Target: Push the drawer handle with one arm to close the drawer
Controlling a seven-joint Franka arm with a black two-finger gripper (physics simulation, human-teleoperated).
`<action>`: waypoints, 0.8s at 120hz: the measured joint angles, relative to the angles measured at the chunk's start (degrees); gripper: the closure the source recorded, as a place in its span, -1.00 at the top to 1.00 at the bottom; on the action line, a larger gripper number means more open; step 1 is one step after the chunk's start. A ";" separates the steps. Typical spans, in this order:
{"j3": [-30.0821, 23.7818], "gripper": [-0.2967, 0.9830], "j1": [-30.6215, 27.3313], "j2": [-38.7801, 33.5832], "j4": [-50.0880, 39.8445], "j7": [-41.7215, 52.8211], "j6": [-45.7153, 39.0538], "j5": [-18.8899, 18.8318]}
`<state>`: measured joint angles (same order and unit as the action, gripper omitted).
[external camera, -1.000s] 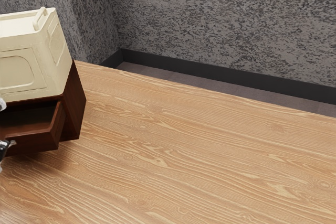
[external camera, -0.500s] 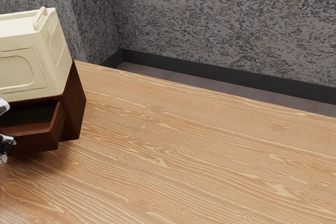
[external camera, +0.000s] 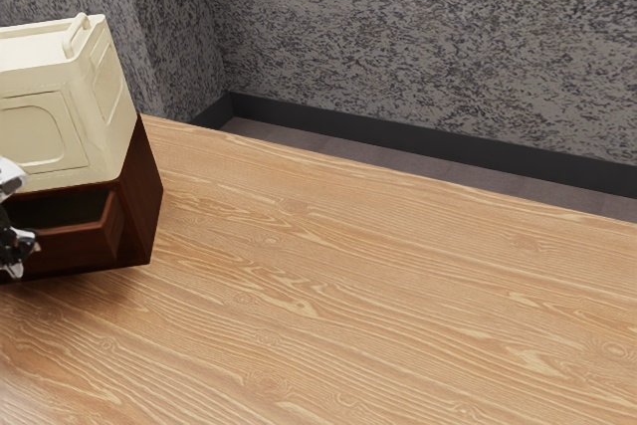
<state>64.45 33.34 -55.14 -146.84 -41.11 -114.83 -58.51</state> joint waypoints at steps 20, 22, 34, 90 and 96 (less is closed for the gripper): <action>3.14 -0.69 4.09 0.51 3.33 -0.16 -0.12 -1.10; 3.39 -0.69 4.34 0.57 3.59 -0.15 -0.12 -1.22; 4.90 -0.69 6.14 0.87 5.13 -0.10 -0.16 -2.00; 9.35 -0.68 11.85 1.06 10.53 1.92 -2.08 -6.21; 10.62 -0.69 13.05 1.07 11.28 2.14 -2.38 -6.34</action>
<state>75.07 46.40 -54.07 -135.56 -38.96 -117.21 -64.85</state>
